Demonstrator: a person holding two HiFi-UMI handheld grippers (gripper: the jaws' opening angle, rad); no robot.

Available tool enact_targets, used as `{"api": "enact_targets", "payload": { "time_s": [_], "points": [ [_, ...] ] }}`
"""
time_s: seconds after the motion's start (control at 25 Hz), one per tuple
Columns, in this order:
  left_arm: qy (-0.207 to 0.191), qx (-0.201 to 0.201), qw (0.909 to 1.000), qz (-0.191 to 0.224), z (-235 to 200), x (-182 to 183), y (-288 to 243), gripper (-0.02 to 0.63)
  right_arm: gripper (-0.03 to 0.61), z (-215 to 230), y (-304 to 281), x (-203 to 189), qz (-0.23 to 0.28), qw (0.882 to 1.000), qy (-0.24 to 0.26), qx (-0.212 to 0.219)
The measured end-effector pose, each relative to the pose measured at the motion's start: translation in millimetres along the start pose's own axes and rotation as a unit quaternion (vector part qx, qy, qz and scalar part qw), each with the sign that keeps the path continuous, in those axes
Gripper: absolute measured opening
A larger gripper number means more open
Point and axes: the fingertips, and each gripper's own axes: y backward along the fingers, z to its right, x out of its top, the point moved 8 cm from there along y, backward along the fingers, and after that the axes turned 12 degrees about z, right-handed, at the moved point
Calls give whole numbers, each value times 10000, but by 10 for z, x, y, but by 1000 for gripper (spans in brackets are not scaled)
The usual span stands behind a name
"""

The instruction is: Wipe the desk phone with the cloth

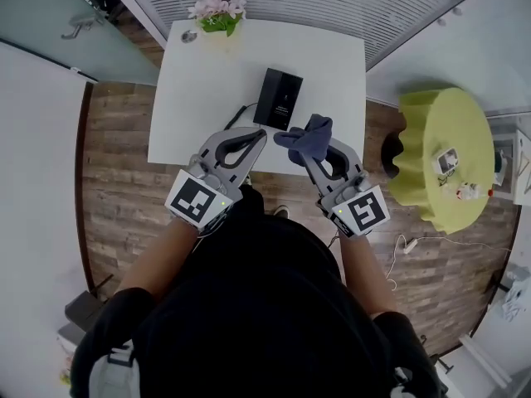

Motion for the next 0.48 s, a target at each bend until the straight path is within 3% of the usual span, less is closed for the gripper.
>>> {"api": "enact_targets", "payload": {
  "time_s": [0.48],
  "points": [
    [171,-410,9988,-221,-816,-223,-118,11,87,234,-606,-270,-410,9975,167,-552]
  ]
}}
